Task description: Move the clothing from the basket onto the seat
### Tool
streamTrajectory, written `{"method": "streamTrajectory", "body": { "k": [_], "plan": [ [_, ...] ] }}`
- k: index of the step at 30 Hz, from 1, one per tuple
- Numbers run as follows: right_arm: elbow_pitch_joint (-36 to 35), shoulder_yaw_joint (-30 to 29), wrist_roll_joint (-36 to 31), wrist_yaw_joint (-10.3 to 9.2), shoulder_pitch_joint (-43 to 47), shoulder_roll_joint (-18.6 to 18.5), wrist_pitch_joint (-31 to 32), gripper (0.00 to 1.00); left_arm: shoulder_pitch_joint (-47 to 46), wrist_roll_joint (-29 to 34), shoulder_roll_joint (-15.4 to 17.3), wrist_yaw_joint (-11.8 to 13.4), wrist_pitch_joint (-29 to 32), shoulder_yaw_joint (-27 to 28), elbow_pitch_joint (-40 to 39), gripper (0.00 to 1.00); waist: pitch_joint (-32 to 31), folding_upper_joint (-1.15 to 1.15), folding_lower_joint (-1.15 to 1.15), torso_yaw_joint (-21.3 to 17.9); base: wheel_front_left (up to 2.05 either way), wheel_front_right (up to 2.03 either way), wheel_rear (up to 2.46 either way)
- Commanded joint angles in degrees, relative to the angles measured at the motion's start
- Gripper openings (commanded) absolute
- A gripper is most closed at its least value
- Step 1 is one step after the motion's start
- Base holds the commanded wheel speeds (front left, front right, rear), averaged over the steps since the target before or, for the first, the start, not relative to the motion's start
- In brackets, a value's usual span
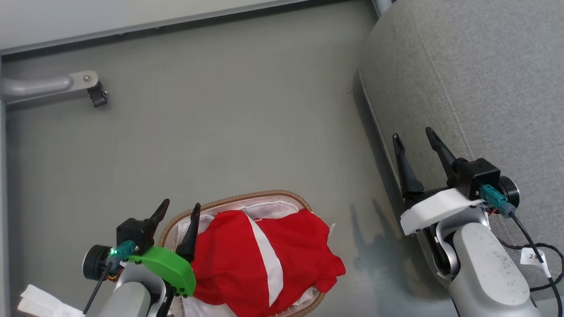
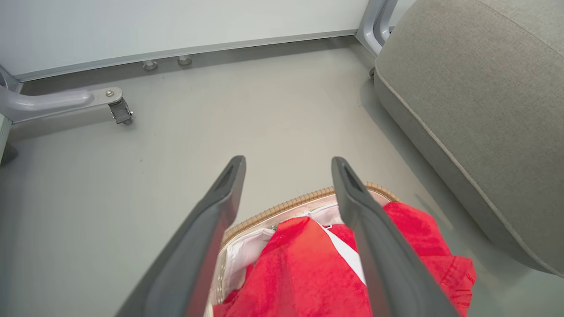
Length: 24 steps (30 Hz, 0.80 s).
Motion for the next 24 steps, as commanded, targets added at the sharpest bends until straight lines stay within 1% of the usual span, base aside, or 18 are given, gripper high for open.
{"method": "streamTrajectory", "body": {
  "k": [1,4,12,19,24],
  "plan": [
    [-0.4,0.1,0.7,-0.04,-1.0,-0.1,-0.2,1.00,-1.9,-0.8,0.6,-0.2,-0.2,-1.1,1.3,1.00,5.2,0.00,0.00,-2.8,0.00,0.00,0.00],
    [-0.8,0.9,1.0,-0.04,-2.0,-0.1,-0.3,1.00,-4.2,-2.7,0.7,-0.2,-0.2,-3.5,3.9,1.00,8.0,0.00,0.00,-3.5,0.00,0.00,0.00],
    [-2.5,1.6,1.2,-0.04,-4.3,-0.1,-0.2,1.00,-9.9,-5.8,1.1,-0.2,-0.2,-12.2,11.0,1.00,14.6,0.00,0.00,-4.6,0.00,0.00,0.00],
    [-4.6,2.3,0.9,-0.04,-6.1,-0.1,-0.2,1.00,-14.1,-7.2,1.0,-0.1,-0.1,-18.7,20.5,1.00,19.2,0.00,0.00,-5.5,0.00,0.00,0.00],
    [-5.9,2.8,1.0,-0.04,-7.4,-0.1,-0.3,1.00,-16.8,-8.8,0.3,-0.1,-0.1,-23.1,26.5,1.00,21.4,0.00,0.00,-5.9,0.00,0.00,0.00]
  ]
}}
